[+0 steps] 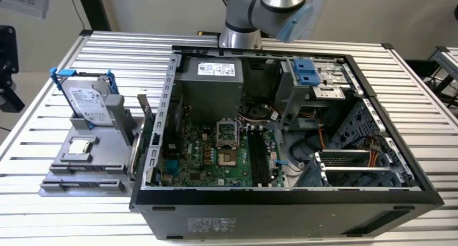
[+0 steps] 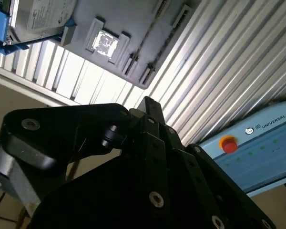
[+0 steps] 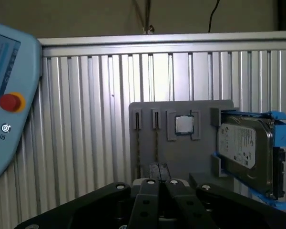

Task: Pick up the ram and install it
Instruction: 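Pick up the ram and move it above insertion slot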

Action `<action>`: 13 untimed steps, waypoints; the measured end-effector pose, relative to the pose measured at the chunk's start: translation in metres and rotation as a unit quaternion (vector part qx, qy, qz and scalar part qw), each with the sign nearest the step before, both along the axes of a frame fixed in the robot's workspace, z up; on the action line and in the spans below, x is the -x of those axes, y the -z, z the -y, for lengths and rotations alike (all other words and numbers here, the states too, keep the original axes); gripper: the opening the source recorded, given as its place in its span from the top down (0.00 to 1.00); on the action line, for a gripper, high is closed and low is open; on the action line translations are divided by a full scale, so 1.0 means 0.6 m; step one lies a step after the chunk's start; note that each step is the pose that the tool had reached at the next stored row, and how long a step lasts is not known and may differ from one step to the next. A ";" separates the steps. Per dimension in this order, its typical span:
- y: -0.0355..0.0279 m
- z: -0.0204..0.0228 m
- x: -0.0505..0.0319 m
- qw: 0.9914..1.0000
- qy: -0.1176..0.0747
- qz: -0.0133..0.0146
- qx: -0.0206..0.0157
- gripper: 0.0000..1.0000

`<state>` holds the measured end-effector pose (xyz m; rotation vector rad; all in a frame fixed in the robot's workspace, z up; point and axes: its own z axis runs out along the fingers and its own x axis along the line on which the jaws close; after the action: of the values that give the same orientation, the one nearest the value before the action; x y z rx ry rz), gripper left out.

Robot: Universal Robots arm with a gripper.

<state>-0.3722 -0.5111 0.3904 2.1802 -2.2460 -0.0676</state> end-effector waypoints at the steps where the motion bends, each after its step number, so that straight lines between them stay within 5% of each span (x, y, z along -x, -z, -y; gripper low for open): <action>1: 0.000 -0.0001 0.000 1.000 -0.009 0.001 0.000 1.00; 9: 0.000 -0.0001 0.000 0.999 -0.051 0.006 0.000 1.00; 10: 0.000 0.0000 0.000 0.999 -0.054 0.006 -0.002 1.00; 13: 0.000 -0.0001 0.000 0.998 -0.058 0.007 -0.015 1.00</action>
<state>-0.3723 -0.5110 0.3903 2.3285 -2.1341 -0.0858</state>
